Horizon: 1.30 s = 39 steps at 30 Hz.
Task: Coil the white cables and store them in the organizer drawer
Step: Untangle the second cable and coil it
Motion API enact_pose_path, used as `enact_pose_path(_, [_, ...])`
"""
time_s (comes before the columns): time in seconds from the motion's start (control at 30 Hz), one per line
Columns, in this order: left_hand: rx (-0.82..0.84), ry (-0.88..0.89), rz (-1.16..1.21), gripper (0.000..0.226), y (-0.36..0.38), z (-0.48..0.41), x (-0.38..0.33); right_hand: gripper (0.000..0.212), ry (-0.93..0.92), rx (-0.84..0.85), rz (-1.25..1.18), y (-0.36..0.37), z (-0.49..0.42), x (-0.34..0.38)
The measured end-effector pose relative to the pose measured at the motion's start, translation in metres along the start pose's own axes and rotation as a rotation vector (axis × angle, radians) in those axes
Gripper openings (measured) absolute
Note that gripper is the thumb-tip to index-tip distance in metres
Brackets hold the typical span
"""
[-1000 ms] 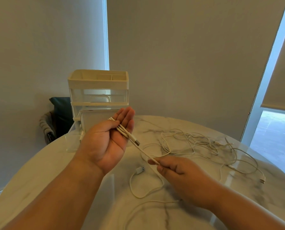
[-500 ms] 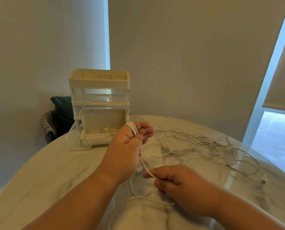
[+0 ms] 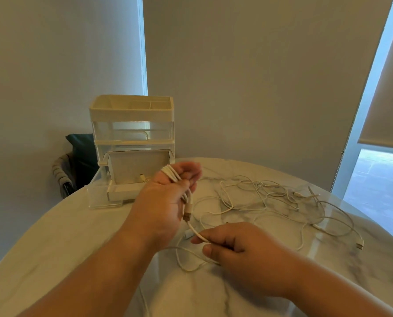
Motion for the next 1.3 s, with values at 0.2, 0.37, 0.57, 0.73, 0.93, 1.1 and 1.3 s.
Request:
enact_pose_path(0.2, [0.159,0.397,-0.519,0.031,0.016,0.022,-0.006,0.021,-0.094,-0.069,-0.012,-0.011,0.000,0.010])
enact_pose_path(0.37, [-0.056,0.212,-0.257,0.034,0.001,0.003,0.000,0.015,-0.024,-0.059,-0.024,-0.011,0.000,0.000])
enact_pose_path(0.57, [-0.005,0.367,-0.434,0.033,0.004,0.017,-0.009,0.014,-0.067,-0.073,-0.040,-0.010,0.000,0.006])
enact_pose_path(0.73, [0.368,0.488,-0.815,0.034,0.031,0.032,0.001,0.018,-0.064,-0.251,0.003,-0.036,-0.001,0.002])
enact_pose_path(0.93, [0.499,0.113,-0.866,0.022,0.024,0.033,0.030,0.020,-0.033,-0.240,0.029,-0.039,0.000,0.006])
enact_pose_path(1.1, [0.707,0.056,-1.048,0.030,0.031,0.047,0.038,0.014,-0.006,-0.288,0.102,-0.050,-0.002,-0.006])
enact_pose_path(1.3, [0.647,0.092,-1.310,0.028,0.019,0.037,0.041,0.006,-0.031,-0.306,0.226,-0.052,-0.008,-0.018])
Point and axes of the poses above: each hand's wrist, its own z-axis away from the middle knuckle, its own y-axis out of the palm, x = y × z, the point moved 8 cm from there along -z, towards the middle knuckle, and after that the axes turned 14 degrees about -x, right-handed, at the moved point
